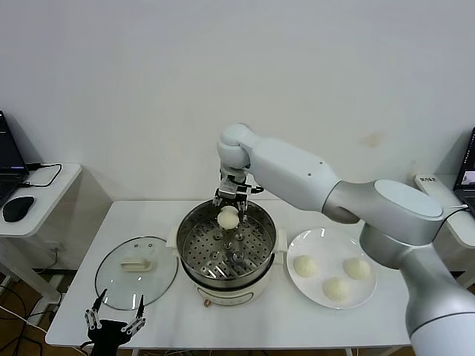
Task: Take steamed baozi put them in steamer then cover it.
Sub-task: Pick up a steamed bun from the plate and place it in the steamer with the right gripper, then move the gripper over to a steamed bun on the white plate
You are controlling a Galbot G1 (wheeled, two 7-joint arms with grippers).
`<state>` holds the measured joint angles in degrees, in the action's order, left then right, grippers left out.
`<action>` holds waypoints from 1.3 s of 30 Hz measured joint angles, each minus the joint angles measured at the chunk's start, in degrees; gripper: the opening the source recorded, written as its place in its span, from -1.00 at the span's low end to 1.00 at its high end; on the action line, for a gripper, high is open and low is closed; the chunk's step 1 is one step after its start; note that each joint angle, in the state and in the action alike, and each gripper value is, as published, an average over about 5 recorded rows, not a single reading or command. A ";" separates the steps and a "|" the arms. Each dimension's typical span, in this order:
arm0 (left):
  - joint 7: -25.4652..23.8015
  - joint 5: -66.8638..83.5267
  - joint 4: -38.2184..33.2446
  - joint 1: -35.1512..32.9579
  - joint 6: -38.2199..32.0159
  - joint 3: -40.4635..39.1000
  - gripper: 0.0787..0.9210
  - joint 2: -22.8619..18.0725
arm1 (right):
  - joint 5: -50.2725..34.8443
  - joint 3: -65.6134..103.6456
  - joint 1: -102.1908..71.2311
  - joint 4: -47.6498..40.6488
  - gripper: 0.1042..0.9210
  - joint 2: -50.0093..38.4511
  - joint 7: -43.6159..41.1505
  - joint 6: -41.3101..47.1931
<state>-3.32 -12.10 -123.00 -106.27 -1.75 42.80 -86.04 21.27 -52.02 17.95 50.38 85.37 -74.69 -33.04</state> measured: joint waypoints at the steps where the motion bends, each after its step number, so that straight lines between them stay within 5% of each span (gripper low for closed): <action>1: -0.01 -0.02 0.08 0.02 0.00 0.00 0.77 0.02 | 0.20 0.17 -0.24 -0.40 0.18 0.23 0.20 0.01; 10: -0.02 -0.04 0.46 -0.03 0.01 -0.03 0.77 0.10 | 1.21 0.92 -1.83 -2.83 0.18 1.23 1.10 0.26; 20: -0.03 -0.04 0.42 -0.13 0.01 -0.27 0.77 0.03 | 0.24 2.87 -1.42 -2.06 0.70 0.07 1.37 1.86; 25: -0.15 0.07 0.03 -0.45 0.04 -0.38 0.77 0.22 | -3.16 4.07 -0.19 1.22 0.76 -2.85 0.83 4.91; 39: -0.88 1.00 -0.09 -0.14 1.13 -1.18 0.77 2.10 | -20.89 6.28 3.32 16.02 0.76 -22.71 4.02 30.86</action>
<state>-4.19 -11.10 -123.09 -106.41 -0.62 41.62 -83.94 0.39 -45.73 21.27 66.40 62.66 -70.67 -2.18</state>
